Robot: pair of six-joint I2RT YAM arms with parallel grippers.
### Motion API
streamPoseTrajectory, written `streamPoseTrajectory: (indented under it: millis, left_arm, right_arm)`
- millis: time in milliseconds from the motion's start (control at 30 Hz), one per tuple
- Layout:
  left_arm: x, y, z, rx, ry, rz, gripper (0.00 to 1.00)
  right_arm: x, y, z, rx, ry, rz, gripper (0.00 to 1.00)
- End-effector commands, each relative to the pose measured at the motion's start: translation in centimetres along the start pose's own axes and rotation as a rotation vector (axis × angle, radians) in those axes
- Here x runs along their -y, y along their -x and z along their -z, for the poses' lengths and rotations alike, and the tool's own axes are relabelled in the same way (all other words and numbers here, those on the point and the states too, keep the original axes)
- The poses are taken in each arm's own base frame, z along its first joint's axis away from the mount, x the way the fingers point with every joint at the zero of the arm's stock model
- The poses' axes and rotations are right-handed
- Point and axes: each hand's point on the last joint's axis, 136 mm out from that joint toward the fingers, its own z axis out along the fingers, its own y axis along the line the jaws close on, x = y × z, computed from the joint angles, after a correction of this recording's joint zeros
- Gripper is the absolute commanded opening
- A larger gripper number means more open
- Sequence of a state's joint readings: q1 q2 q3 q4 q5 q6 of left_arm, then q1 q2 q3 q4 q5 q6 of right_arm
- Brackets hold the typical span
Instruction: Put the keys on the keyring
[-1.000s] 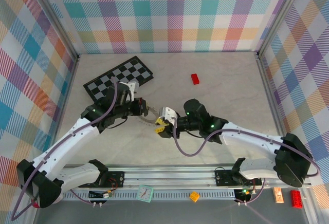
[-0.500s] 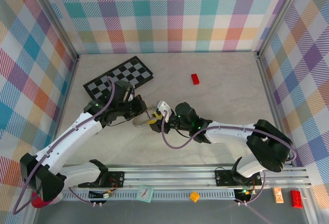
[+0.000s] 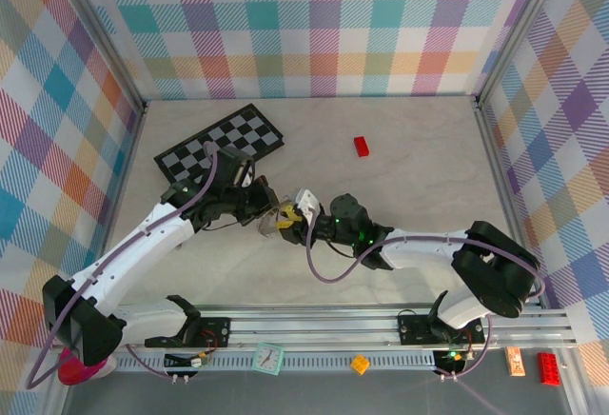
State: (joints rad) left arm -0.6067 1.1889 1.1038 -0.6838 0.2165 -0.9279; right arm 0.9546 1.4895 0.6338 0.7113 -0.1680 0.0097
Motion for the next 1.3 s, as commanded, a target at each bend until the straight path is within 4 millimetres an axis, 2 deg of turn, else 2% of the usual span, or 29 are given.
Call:
streamPoseTrajectory:
  millis: [0,133,267,733,900,1267]
  left_arm:
    - [1.3,-0.3,0.9,-0.02,-0.037,-0.004,0.0]
    - [1.5,-0.5,0.8,-0.035,-0.045,0.013,0.0]
    - [1.5,-0.8,0.5,-0.057,-0.044,0.028,0.0]
    - [1.7,-1.8,-0.1,-0.107,-0.055,0.029,0.0]
    - [1.9,-1.9,-0.2,-0.114,-0.062,0.027,0.0]
    - [2.0,-2.0,0.0,-0.114,-0.065,0.031,0.0]
  right_arm:
    - [0.2,0.7,0.8,0.036,-0.006,0.028,0.34]
    - [0.6,0.4,1.6,0.037,-0.021,0.031,0.33]
    - [0.1,1.3,2.2,0.075,0.0,0.044,0.33]
    - [0.1,2.6,2.7,0.143,-0.005,0.046,0.31]
    - [-0.2,2.8,2.7,0.151,0.014,0.05,0.24]
    - [-0.2,2.2,2.6,0.127,0.018,0.048,0.03]
